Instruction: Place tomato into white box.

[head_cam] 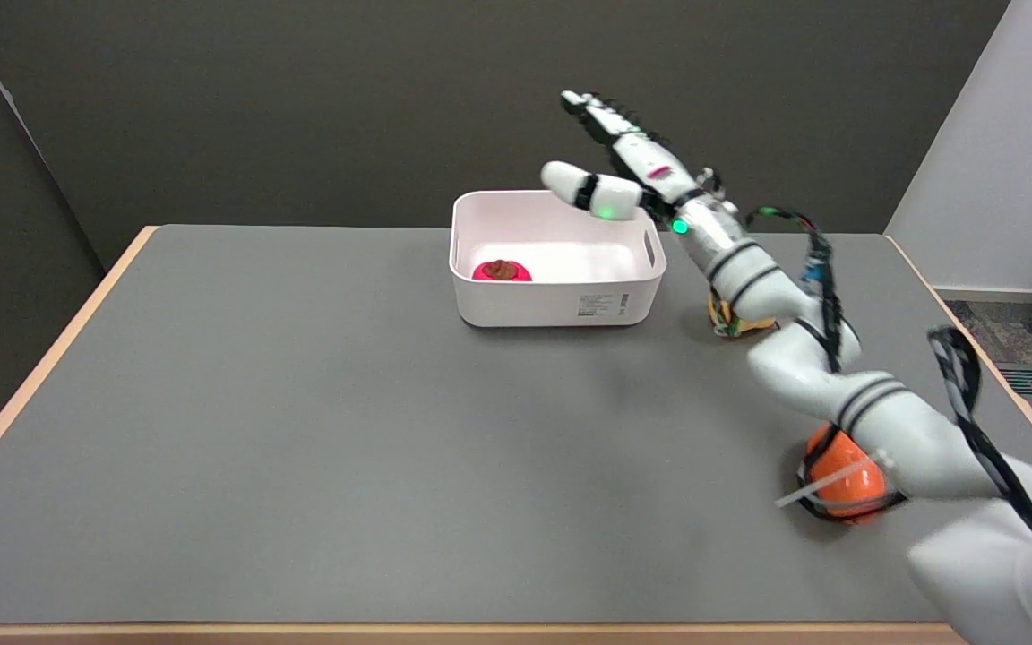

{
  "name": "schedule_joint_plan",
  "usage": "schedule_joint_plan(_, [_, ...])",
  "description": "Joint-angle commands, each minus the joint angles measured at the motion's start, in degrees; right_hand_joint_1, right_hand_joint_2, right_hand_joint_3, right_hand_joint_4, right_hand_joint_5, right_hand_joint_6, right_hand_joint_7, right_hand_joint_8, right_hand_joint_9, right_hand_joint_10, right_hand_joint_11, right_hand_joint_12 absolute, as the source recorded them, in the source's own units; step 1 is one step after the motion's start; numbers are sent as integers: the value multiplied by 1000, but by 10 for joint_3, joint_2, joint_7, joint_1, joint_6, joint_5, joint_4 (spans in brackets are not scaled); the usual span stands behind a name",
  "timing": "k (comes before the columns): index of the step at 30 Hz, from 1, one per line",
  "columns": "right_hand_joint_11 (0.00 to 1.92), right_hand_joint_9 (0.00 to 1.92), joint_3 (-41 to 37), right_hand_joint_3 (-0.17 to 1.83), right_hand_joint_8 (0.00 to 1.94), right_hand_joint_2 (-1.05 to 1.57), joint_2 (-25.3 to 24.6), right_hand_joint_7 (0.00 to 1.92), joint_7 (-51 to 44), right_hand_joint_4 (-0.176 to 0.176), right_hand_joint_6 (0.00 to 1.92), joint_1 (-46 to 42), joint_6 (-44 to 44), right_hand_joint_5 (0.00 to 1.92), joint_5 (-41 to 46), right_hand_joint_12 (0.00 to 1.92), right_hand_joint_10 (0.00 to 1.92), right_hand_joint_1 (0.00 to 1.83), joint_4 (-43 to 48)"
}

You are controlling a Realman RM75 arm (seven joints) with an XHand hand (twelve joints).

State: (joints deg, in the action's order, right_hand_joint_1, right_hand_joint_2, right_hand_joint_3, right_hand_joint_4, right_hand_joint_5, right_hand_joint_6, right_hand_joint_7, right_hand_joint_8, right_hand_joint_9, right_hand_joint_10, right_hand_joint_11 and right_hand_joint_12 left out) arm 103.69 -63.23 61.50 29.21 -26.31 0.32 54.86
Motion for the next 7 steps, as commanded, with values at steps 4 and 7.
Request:
schedule_joint_plan(4, [-1, -1, -202, 815, 28, 614, 62, -1, -186, 71, 242, -324, -97, 17, 339, -1, -1, 122, 218])
schedule_joint_plan(7, [-1, -1, -198, 817, 37, 617, 66, -1, -207, 70, 242, -333, -115, 21, 364, -1, -1, 129, 213])
